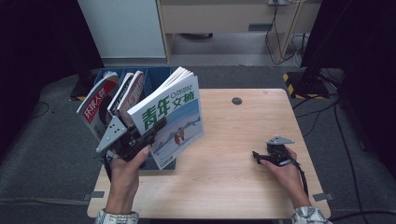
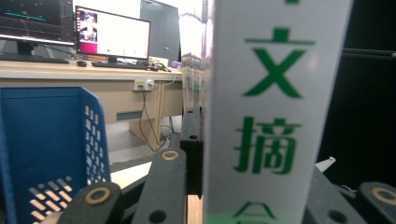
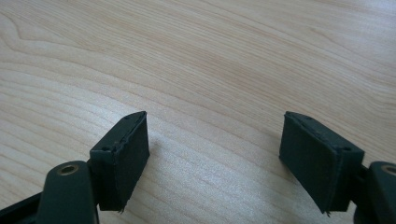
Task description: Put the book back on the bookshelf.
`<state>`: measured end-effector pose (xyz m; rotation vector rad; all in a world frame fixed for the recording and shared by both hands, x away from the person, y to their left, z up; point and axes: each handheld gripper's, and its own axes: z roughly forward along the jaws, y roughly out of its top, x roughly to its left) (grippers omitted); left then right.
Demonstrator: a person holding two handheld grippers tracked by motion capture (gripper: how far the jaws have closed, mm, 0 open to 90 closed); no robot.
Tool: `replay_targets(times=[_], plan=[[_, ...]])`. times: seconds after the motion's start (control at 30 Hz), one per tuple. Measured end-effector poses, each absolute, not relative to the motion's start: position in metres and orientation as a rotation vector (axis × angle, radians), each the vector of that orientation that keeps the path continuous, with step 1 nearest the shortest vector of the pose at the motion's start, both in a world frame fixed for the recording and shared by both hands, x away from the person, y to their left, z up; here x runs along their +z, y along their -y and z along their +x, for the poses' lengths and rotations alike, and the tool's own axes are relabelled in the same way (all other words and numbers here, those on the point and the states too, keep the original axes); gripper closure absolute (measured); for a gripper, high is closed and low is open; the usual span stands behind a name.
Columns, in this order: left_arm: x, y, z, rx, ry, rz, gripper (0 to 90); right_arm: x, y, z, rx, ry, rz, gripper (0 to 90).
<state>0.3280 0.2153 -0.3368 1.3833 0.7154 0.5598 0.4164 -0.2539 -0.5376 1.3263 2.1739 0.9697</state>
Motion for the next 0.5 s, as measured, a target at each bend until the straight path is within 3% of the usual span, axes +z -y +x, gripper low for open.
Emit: replay_targets(times=[0.5], plan=[[-0.328, -0.240, 0.321, 0.597, -0.754, 1.362, 73.8, -0.538, 0.255, 0.417, 0.967, -2.172, 1.326, 24.1]])
